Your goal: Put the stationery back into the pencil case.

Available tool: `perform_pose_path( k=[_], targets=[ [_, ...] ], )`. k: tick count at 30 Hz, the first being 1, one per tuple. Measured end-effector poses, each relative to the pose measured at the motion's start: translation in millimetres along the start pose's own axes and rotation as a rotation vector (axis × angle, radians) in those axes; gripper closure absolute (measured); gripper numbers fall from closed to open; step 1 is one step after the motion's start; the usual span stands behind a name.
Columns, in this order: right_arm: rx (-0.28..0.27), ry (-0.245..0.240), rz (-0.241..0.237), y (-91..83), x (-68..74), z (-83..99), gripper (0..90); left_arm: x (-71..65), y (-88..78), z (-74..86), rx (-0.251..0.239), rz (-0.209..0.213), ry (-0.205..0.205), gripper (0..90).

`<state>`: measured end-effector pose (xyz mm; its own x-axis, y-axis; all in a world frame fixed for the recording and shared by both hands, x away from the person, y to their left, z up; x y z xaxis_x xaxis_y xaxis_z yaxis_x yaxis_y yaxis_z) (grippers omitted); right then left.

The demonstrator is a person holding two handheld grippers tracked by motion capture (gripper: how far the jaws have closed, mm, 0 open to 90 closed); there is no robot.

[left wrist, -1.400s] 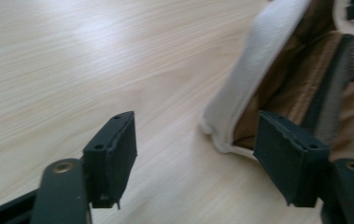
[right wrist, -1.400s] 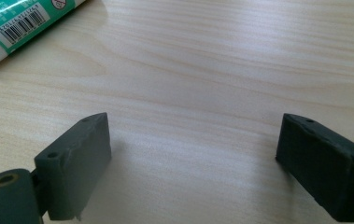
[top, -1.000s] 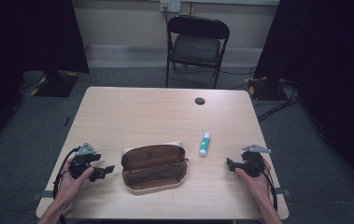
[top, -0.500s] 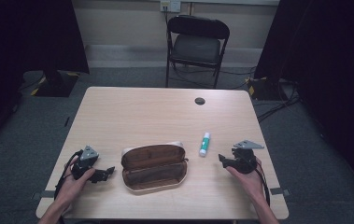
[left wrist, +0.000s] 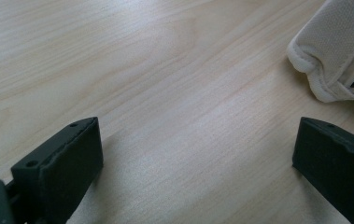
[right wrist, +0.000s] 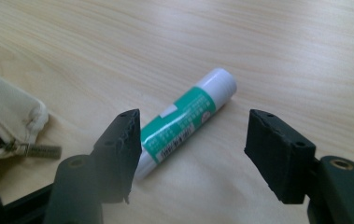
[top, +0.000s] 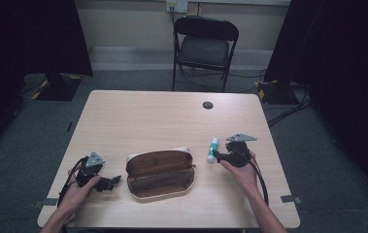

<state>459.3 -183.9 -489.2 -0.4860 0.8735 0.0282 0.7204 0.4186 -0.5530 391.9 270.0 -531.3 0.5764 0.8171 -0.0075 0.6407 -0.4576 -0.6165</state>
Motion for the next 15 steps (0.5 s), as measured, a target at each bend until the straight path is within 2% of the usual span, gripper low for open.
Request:
perform_pose_path(
  k=[4, 7, 9, 15],
  targets=[
    [0.009, 0.002, -0.006, 10.7, 4.9, -4.0, 35.6, 0.3, -0.2, -0.1, 0.008, 0.002, 0.009, 0.3],
    [0.029, -0.014, 0.001, 18.7, 6.8, -0.7, 36.3, 0.2, -0.2, -0.1, 0.007, 0.003, 0.009, 0.3],
    [0.05, -0.009, -0.01, 21.8, 7.7, 3.2, 36.6, 0.2, -0.2, -0.1, 0.008, 0.002, 0.008, 0.3],
    [0.063, -0.027, -0.009, 28.4, 7.8, 5.8, 40.1, 0.2, -0.2, -0.1, 0.008, 0.002, 0.009, 0.3]
  ],
)
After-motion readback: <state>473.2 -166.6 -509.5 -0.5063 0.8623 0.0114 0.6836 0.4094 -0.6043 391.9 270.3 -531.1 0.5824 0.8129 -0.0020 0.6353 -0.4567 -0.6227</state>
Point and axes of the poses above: each handheld gripper's, and its own axes: y roughly forward along the jaws, z roughly out of its underside, x roughly to its left, the point moved 4 cm from there along y, roughly forward along the jaws, and after that the axes turned 6 degrees about -x, right-handed, at the moved point
